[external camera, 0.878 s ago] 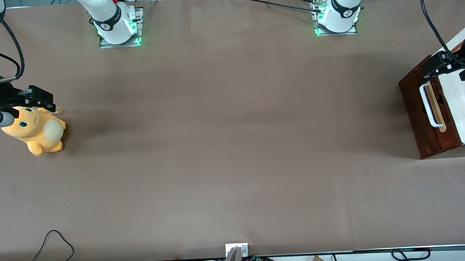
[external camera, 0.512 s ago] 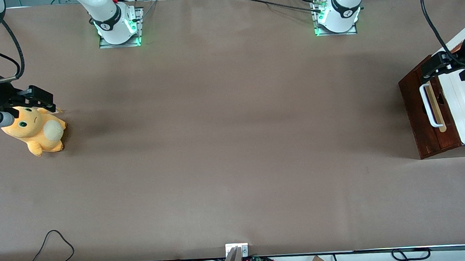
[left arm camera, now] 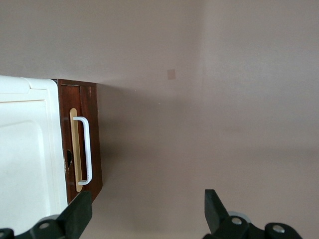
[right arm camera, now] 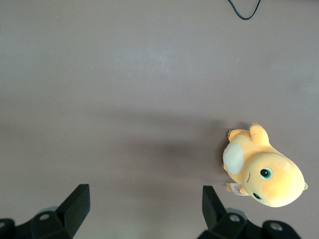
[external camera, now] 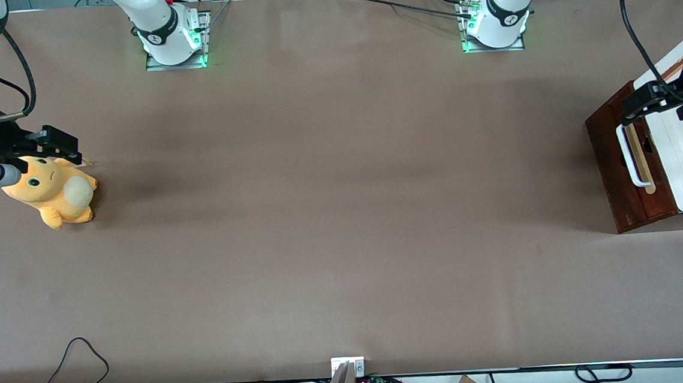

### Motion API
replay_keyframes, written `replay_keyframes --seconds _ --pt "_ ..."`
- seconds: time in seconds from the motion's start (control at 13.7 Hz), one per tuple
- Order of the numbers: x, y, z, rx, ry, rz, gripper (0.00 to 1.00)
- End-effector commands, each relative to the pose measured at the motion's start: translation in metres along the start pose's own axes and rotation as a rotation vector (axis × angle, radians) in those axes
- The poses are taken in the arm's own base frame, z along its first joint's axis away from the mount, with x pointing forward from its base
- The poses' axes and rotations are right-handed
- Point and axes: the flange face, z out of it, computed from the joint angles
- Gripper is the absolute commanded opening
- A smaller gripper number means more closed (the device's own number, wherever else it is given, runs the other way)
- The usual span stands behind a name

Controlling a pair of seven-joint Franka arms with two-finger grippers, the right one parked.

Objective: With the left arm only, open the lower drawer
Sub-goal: 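Move the left gripper down toward the white handle of the wooden drawer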

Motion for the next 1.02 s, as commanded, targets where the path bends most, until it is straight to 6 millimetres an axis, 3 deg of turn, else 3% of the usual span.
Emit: replay_keyframes --seconds 0.0,0.37,0.66,0.95 --pt "0.006 -0.002 0.014 -0.015 -0.024 -0.012 1.0" --pt "0.029 -0.004 0.063 0.105 -0.102 0.008 1.0" --pt "0.037 -0.007 0.083 0.211 -0.135 0.022 1.0" --pt "0.039 0.006 0.123 0.425 -0.225 0.061 1.0"
